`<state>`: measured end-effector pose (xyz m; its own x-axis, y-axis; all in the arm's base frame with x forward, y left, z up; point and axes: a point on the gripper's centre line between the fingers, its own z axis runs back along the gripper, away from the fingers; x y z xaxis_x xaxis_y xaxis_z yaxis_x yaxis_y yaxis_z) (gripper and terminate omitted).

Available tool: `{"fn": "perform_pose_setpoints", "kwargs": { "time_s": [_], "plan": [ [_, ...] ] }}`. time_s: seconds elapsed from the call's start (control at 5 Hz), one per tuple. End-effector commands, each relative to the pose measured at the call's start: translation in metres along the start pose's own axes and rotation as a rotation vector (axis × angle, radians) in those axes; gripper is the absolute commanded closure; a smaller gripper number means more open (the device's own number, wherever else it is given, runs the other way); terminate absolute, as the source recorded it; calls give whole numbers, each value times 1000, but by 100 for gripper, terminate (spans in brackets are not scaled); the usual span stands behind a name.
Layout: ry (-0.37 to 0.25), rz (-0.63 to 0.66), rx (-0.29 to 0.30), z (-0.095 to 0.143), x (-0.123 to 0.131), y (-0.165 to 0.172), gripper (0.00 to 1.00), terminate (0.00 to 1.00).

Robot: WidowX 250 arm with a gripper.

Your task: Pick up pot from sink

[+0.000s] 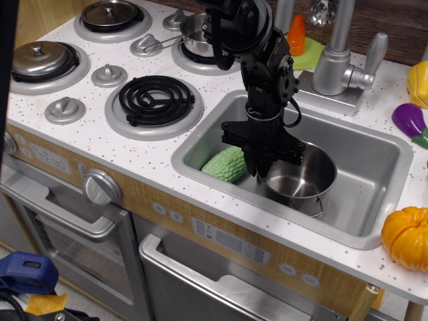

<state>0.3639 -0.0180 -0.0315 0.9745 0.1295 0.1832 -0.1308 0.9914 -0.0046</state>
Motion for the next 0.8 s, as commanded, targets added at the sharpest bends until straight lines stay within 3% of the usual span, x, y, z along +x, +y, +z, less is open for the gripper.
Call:
{"fn": "perform_pose_setpoints", "kwargs": {
  "time_s": [0.0, 0.6],
  "plan": [
    [-130, 21, -11, 45, 25, -5, 100, 0],
    [-139, 1, 26, 93, 52, 10, 100, 0]
  ]
}}
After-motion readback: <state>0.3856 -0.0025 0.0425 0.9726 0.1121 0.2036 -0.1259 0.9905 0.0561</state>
